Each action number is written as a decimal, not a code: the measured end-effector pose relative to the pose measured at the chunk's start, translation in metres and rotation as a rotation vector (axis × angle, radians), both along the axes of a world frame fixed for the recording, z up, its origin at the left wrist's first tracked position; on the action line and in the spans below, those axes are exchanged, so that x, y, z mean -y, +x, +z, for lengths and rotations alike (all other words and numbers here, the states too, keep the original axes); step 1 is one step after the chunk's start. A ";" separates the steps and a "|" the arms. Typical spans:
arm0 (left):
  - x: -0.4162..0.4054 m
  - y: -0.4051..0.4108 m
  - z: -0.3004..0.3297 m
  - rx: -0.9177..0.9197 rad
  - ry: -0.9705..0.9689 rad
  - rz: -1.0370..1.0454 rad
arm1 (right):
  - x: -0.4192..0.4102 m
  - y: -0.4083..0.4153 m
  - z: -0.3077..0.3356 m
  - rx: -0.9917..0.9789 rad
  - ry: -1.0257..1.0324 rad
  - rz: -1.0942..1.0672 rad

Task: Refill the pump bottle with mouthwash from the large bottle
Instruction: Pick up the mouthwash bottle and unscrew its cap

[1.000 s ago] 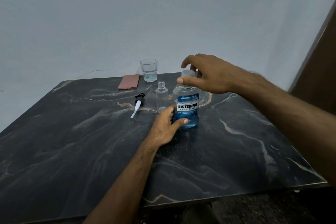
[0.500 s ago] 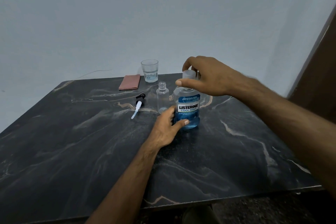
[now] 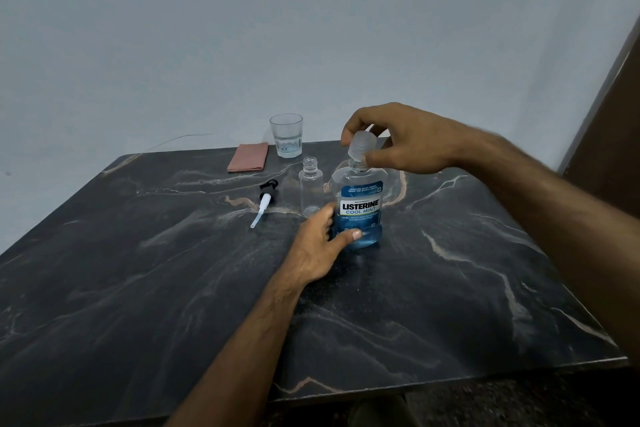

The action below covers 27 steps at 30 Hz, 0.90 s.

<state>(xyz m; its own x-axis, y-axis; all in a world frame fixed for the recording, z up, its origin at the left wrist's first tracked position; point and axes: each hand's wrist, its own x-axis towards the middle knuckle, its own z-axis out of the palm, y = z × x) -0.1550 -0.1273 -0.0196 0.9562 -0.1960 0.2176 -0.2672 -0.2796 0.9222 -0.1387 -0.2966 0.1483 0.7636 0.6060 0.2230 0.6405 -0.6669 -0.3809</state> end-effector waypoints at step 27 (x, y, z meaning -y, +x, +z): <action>0.000 0.006 -0.006 0.024 -0.029 -0.006 | 0.076 0.048 -0.152 -0.009 0.818 -0.693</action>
